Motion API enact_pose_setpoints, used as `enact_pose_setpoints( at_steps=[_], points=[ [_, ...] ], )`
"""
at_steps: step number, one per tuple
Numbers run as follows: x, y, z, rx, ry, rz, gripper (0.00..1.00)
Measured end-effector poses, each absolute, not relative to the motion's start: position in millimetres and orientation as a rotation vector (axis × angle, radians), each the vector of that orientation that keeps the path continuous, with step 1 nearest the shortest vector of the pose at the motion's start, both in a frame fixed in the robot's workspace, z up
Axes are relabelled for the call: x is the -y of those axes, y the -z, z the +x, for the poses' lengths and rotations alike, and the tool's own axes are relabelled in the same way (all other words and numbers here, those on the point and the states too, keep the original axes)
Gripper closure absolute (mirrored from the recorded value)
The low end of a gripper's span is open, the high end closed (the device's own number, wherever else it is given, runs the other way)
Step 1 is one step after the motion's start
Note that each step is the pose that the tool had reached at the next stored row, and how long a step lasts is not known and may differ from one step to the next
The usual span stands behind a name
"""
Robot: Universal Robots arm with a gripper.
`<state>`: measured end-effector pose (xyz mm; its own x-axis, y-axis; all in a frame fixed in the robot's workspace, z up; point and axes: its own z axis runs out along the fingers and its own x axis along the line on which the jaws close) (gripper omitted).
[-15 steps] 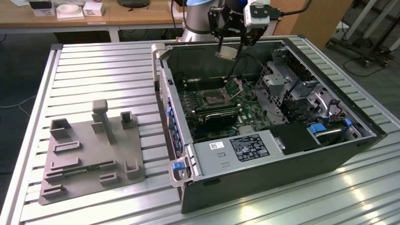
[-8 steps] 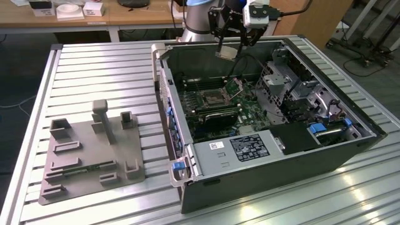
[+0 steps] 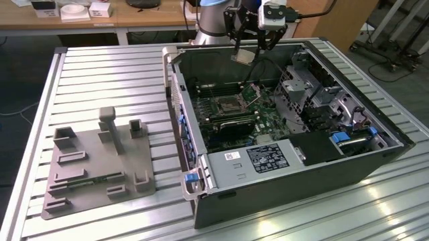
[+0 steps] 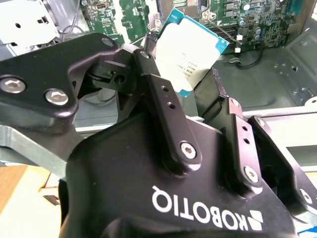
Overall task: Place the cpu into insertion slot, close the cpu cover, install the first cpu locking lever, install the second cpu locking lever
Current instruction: 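Place the cpu into insertion slot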
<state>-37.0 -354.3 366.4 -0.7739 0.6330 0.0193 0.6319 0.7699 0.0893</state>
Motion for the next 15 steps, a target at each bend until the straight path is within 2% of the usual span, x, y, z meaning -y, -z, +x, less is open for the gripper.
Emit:
enact_pose_setpoints(
  at_steps=[15],
  points=[
    [354.3,-366.4,-37.0,-2.924,-0.142,1.104,0.46]
  ],
)
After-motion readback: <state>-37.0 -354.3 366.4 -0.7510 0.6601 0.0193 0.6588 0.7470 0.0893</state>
